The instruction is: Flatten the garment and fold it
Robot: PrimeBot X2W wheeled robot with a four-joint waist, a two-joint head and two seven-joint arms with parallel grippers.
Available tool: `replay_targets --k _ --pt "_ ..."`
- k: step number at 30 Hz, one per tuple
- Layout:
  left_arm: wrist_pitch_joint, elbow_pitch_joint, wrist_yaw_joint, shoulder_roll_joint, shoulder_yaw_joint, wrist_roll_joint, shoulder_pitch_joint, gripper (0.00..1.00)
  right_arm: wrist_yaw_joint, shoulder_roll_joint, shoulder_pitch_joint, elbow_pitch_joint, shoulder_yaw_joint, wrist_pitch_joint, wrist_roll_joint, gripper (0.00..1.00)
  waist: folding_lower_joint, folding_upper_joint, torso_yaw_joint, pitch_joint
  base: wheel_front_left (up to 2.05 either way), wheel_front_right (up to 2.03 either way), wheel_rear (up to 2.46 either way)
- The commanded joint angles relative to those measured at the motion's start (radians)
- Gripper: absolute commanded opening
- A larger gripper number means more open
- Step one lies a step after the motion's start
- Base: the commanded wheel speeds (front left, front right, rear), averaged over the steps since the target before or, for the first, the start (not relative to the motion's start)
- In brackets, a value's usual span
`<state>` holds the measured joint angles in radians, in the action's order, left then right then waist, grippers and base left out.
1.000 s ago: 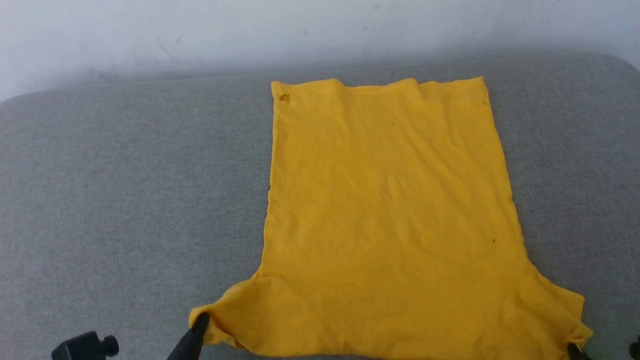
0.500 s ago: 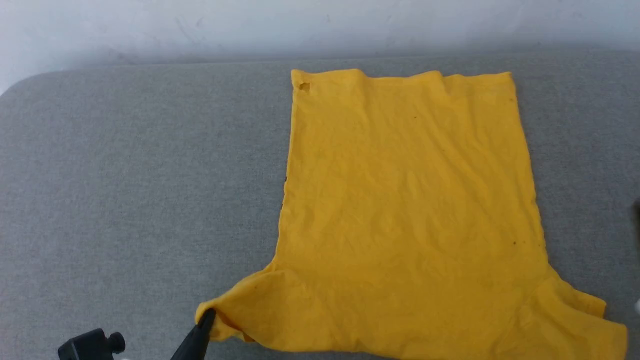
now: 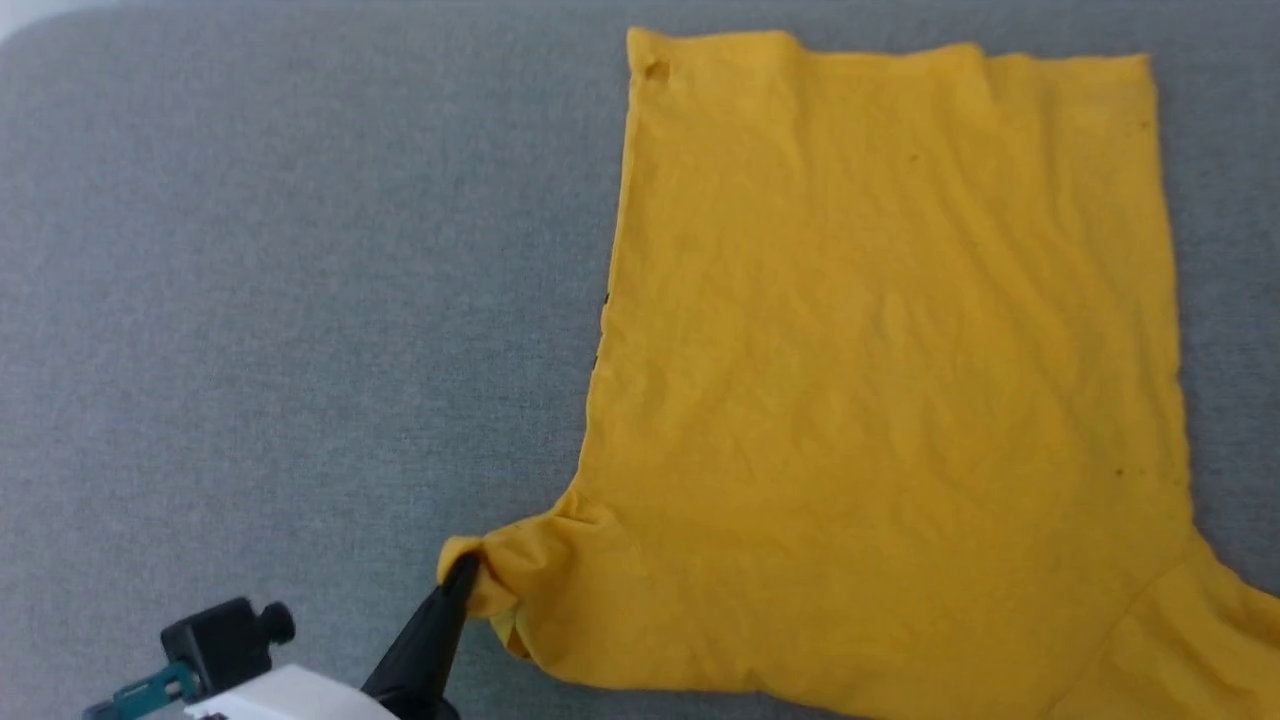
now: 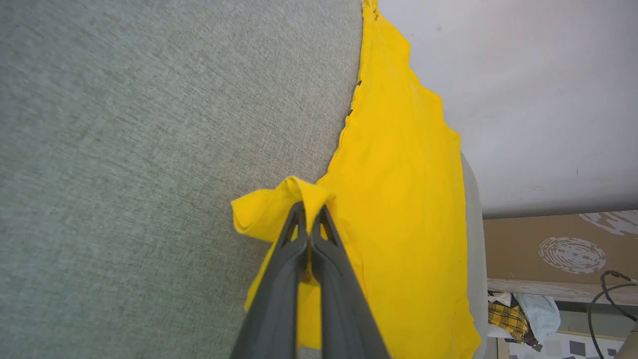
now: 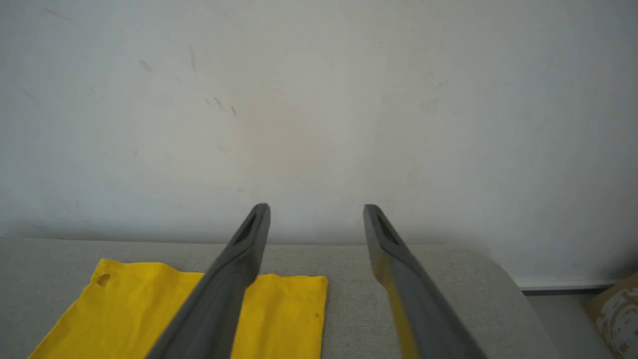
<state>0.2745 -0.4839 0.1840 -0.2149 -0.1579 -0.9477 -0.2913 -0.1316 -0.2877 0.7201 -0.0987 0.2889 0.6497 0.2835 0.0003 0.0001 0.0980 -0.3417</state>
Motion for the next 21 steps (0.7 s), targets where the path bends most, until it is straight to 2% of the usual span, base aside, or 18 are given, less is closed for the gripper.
replay_targets --k 1,6,10,16,21 --pt "-0.005 0.005 -0.012 0.007 -0.01 0.01 0.03 0.0 0.001 -0.009 0.052 0.063 0.003 -0.002 -0.032 1.0 -0.0003 -0.0001 0.047 -0.092 0.0 0.0 0.0" --pt "-0.006 0.017 -0.022 0.012 -0.033 0.026 0.073 0.0 0.001 -0.043 0.171 0.261 -0.015 0.014 -0.116 1.0 -0.0003 -0.0001 0.077 -0.173 0.0 0.0 0.0" --pt "-0.016 0.021 -0.03 0.016 -0.04 0.035 0.094 0.0 0.001 -0.04 0.215 0.357 0.015 0.041 -0.163 1.0 -0.0003 -0.0001 0.101 -0.224 0.0 0.0 0.0" --pt "-0.024 0.019 -0.044 0.026 -0.062 0.044 0.119 0.0 0.001 -0.044 0.239 0.439 0.057 0.064 -0.24 1.0 -0.0003 -0.0001 0.127 -0.277 0.0 0.0 0.0" --pt "-0.029 0.033 -0.051 0.035 -0.075 0.046 0.136 0.0 0.001 -0.039 0.246 0.463 0.076 0.061 -0.26 1.0 -0.0003 -0.0001 0.143 -0.306 0.0 0.0 0.0"
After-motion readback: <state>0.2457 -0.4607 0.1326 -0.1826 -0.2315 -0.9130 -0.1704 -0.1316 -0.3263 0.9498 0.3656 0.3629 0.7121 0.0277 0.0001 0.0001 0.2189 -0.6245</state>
